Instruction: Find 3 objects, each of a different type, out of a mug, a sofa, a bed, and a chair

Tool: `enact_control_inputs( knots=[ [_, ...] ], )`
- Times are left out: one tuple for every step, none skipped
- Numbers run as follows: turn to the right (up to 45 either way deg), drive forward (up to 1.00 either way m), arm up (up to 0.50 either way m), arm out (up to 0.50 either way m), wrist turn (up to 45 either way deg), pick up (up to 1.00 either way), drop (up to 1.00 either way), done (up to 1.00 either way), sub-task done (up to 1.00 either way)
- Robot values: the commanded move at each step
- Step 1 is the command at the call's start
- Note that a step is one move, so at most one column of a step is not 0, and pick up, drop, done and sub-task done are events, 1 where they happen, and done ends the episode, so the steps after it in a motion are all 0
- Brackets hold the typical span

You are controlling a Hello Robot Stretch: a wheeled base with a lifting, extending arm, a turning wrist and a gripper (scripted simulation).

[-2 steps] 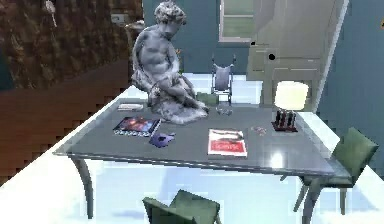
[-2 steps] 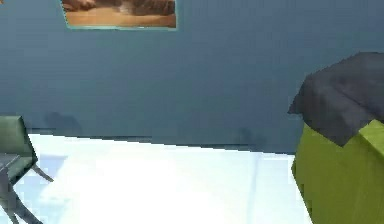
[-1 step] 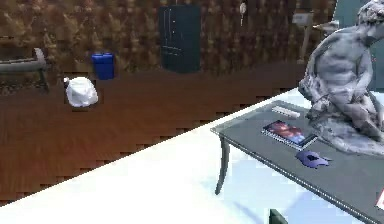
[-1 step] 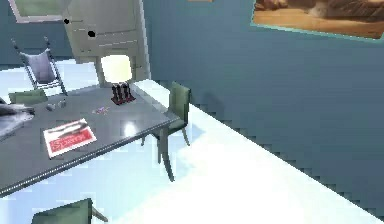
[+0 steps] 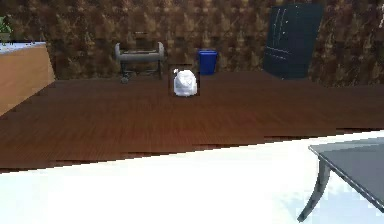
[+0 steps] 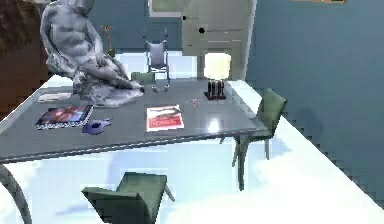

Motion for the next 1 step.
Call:
enact_control_inputs(
  knots=[
    [0.0, 0.6, 0.0, 0.0, 0.0, 0.0, 0.0, 0.0, 0.0]
  ],
)
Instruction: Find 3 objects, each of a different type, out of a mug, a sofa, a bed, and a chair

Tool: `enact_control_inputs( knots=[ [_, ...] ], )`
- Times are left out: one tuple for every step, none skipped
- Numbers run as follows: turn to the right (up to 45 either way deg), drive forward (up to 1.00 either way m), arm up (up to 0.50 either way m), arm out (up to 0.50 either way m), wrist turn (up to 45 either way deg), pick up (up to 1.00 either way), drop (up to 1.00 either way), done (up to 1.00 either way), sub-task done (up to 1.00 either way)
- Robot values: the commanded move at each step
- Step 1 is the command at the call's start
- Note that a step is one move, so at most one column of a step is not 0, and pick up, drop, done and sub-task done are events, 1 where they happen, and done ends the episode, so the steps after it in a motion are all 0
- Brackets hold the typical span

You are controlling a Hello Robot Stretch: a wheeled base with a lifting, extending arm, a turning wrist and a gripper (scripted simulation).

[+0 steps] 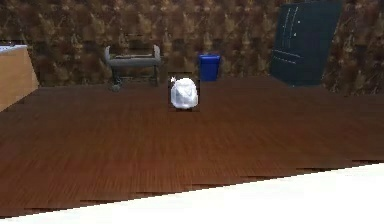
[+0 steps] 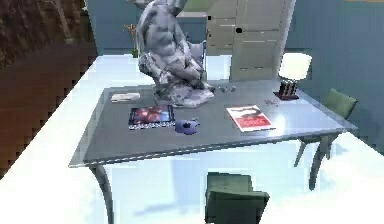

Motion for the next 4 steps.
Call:
enact_control_inputs(
  knots=[
    [21.0, 0.0, 0.0, 0.0, 0.0, 0.0, 0.0, 0.0, 0.0],
    [0.0, 1.0, 0.0, 0.0, 0.0, 0.0, 0.0, 0.0, 0.0],
    [6.0, 0.0, 0.0, 0.0, 0.0, 0.0, 0.0, 0.0, 0.0],
    [0.0, 0.2, 0.0, 0.0, 0.0, 0.0, 0.0, 0.0, 0.0]
  ],
)
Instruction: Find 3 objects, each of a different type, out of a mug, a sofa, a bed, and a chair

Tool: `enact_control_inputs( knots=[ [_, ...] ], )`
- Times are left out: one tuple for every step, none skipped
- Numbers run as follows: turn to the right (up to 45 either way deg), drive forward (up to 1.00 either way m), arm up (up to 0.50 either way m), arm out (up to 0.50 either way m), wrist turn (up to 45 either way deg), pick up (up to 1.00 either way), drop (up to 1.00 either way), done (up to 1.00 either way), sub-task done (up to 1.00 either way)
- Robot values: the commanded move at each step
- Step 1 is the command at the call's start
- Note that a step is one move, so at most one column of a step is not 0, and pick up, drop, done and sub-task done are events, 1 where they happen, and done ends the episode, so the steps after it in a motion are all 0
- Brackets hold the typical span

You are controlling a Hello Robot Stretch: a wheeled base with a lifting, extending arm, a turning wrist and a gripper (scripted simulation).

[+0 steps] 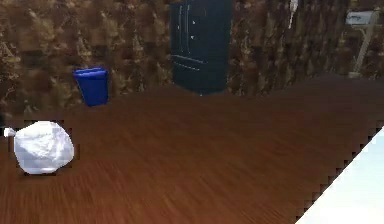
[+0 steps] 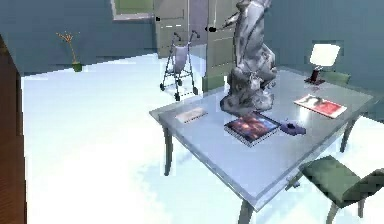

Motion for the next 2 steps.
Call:
enact_control_inputs(
  knots=[
    [45.0, 0.0, 0.0, 0.0, 0.0, 0.0, 0.0, 0.0, 0.0],
    [6.0, 0.0, 0.0, 0.0, 0.0, 0.0, 0.0, 0.0, 0.0]
  ],
)
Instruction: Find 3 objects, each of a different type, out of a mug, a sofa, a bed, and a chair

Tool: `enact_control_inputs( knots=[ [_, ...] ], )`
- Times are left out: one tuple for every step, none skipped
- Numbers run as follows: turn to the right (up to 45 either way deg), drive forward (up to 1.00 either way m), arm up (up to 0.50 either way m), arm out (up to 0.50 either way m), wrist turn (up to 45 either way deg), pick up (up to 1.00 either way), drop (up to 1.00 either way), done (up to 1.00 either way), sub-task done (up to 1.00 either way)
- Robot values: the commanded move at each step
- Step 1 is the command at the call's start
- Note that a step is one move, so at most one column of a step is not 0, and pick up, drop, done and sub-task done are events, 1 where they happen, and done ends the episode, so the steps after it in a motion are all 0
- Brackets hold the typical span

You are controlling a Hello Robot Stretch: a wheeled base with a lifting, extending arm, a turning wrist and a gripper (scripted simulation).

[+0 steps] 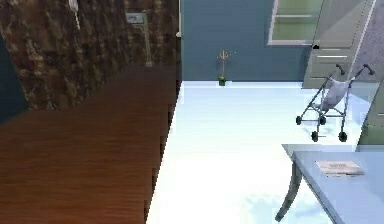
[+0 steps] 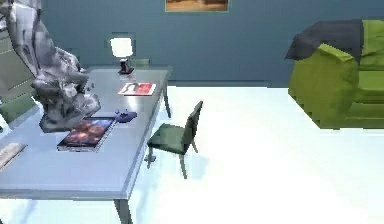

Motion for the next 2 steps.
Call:
enact_control_inputs(
  knots=[
    [0.0, 1.0, 0.0, 0.0, 0.0, 0.0, 0.0, 0.0, 0.0],
    [3.0, 0.0, 0.0, 0.0, 0.0, 0.0, 0.0, 0.0, 0.0]
  ],
)
